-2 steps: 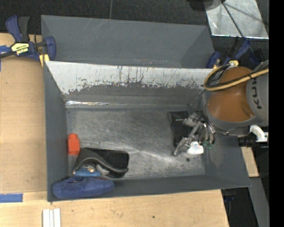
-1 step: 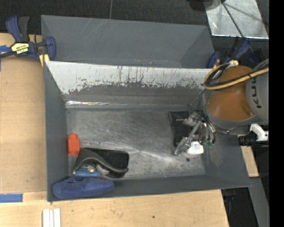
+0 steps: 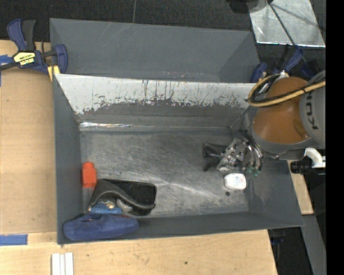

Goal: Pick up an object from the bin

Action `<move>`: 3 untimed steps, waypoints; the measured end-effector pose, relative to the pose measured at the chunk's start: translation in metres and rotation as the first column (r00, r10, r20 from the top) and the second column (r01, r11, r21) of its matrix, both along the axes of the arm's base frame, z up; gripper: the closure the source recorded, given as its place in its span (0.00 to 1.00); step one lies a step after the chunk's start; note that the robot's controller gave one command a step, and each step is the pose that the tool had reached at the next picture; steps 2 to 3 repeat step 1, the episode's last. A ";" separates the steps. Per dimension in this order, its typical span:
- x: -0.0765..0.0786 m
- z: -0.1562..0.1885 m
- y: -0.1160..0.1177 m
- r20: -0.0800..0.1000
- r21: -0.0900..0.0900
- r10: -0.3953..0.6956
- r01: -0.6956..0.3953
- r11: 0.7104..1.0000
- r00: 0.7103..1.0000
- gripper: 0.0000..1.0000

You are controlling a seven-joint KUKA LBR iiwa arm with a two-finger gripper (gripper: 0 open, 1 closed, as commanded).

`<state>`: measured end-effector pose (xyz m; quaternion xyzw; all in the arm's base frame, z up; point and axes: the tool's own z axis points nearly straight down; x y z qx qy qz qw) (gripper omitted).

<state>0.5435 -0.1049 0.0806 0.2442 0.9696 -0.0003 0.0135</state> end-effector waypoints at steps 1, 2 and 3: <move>0.003 0.118 -0.001 -0.014 0.005 0.002 -0.002 1.000 1.000 1.00; 0.003 0.118 -0.001 -0.014 0.005 0.002 -0.002 1.000 1.000 1.00; 0.003 0.118 -0.001 -0.014 0.005 0.002 -0.002 1.000 1.000 1.00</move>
Offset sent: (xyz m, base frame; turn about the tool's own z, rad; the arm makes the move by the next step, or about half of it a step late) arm 0.0001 0.0000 0.1129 -0.0001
